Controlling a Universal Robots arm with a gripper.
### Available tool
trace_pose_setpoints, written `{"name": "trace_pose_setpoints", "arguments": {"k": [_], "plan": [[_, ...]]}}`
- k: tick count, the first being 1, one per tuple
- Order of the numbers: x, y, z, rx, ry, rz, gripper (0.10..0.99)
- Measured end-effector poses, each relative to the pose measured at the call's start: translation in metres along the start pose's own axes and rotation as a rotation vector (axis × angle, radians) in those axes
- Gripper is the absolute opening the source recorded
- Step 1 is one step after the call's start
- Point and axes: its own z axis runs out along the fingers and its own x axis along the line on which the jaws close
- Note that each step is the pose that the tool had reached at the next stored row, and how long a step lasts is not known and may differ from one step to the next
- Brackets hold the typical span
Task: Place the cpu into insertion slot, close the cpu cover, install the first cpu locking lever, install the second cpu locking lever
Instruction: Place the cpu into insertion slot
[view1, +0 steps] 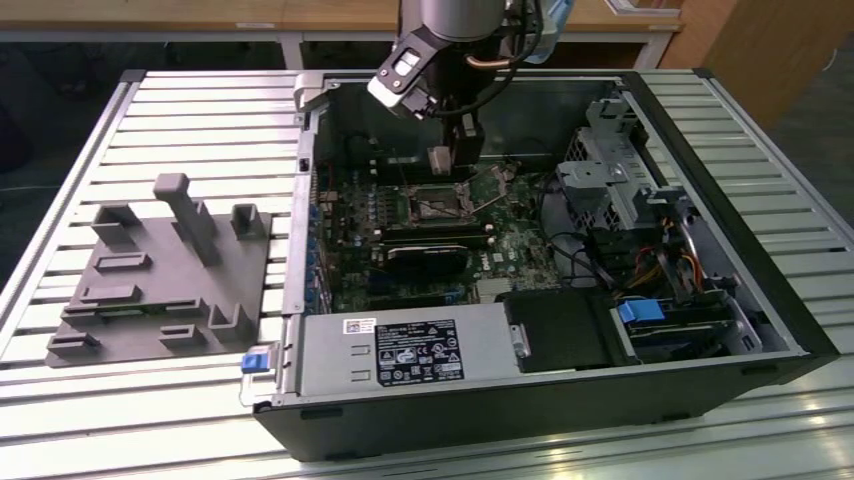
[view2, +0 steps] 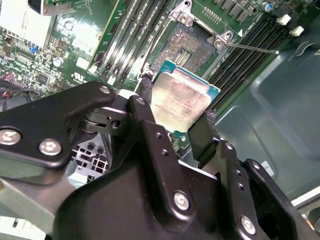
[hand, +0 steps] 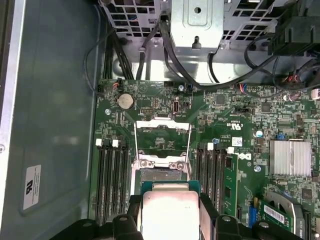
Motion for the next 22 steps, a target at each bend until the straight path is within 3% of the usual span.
{"name": "trace_pose_setpoints", "arguments": {"k": [22], "plan": [[-0.0005,-0.0005,0.0097,-0.002,-0.0002,0.000,0.541]]}}
